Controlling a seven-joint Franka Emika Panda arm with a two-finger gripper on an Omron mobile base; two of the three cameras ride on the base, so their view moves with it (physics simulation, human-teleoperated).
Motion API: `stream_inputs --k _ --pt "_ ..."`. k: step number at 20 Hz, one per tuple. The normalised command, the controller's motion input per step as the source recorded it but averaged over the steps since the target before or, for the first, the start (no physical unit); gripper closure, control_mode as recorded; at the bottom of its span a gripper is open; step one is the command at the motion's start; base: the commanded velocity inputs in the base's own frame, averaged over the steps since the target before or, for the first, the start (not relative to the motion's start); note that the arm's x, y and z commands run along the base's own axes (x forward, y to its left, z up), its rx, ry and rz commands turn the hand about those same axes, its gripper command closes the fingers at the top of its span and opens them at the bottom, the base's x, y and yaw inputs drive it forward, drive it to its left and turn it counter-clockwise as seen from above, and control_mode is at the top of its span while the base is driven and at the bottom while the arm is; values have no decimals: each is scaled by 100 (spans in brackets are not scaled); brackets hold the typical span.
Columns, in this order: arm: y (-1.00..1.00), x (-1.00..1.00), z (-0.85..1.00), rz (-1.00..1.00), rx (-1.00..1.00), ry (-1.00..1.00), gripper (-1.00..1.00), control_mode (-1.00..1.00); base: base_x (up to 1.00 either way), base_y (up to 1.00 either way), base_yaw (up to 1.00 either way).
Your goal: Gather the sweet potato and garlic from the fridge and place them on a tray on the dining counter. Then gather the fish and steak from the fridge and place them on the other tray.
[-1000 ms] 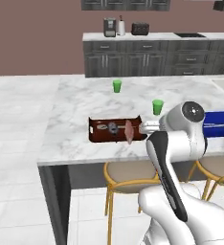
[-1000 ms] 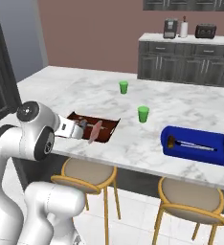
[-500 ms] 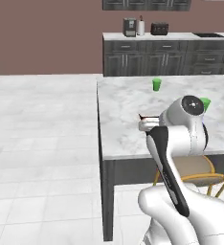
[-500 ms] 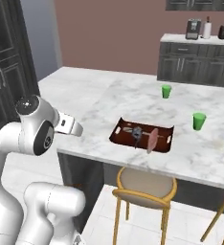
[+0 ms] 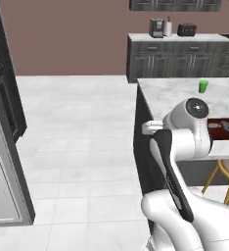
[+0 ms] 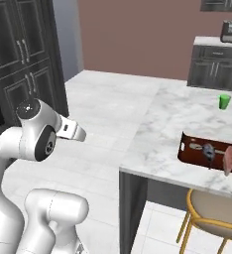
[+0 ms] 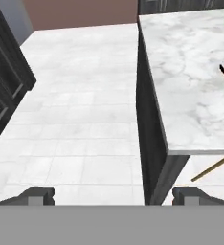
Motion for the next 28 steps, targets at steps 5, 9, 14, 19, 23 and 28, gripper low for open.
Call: stream_inputs --k 5,9,14,19,23,28 --pt "0 0 0 0 0 0 -100 100 -49 33 32" --pt "0 0 0 0 0 0 -100 100 -59 37 36" --pt "0 0 0 0 0 0 -100 100 -47 49 40" --pt "0 0 0 0 0 0 -100 100 -17 68 43" --pt "0 0 0 0 0 0 -100 100 -1 78 41" --pt "0 0 0 0 0 0 -100 100 0 78 41"
